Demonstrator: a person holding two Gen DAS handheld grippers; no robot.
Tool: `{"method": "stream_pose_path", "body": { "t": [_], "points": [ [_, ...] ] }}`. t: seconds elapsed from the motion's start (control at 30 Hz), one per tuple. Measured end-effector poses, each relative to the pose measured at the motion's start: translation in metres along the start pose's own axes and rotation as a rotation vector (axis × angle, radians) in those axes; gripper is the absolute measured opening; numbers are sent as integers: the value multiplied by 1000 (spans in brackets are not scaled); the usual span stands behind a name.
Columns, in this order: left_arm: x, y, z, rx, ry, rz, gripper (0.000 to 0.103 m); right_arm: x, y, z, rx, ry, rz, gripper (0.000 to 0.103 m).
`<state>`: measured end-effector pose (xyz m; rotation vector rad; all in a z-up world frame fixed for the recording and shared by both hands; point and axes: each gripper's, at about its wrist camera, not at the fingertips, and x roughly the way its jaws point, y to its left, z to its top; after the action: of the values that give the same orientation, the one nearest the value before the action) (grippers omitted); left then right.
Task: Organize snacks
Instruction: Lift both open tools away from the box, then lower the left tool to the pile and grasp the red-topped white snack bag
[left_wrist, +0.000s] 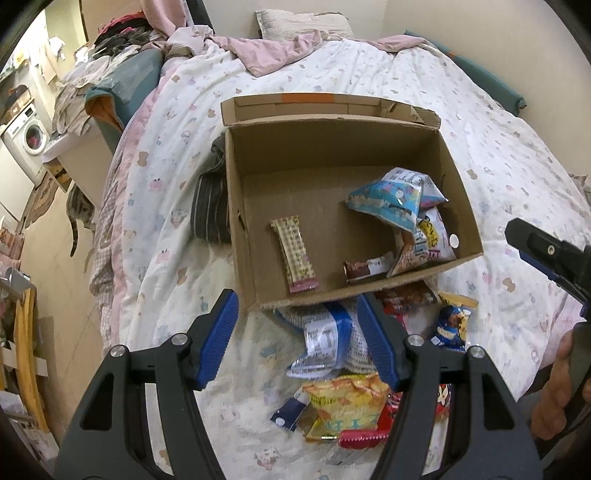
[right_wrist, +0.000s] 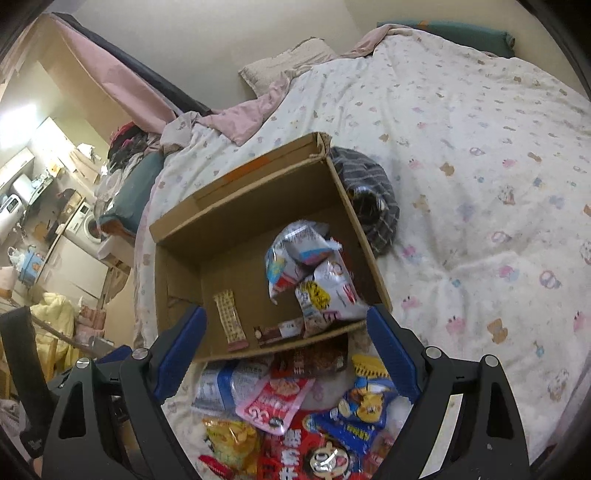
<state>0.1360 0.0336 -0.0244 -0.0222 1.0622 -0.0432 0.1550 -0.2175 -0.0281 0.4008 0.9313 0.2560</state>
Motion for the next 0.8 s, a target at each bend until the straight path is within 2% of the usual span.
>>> {"method": "stream_pose_path", "body": {
  "t": [0.27, 0.57, 0.7, 0.8],
  "points": [
    [-6, 5, -19, -12, 9, 4, 63, -7, -2, -19, -20, 35, -7, 91],
    [1, 20, -39, -30, 38, 27, 63, -3, -14, -40, -70, 135, -23, 91],
    [11, 22, -56, -39, 108, 5, 63, -2, -33, -47, -22, 168, -29, 91],
    [14, 13, -83, -23, 166, -30, 63, -5, -45, -52, -8, 178, -51, 91]
  ]
}}
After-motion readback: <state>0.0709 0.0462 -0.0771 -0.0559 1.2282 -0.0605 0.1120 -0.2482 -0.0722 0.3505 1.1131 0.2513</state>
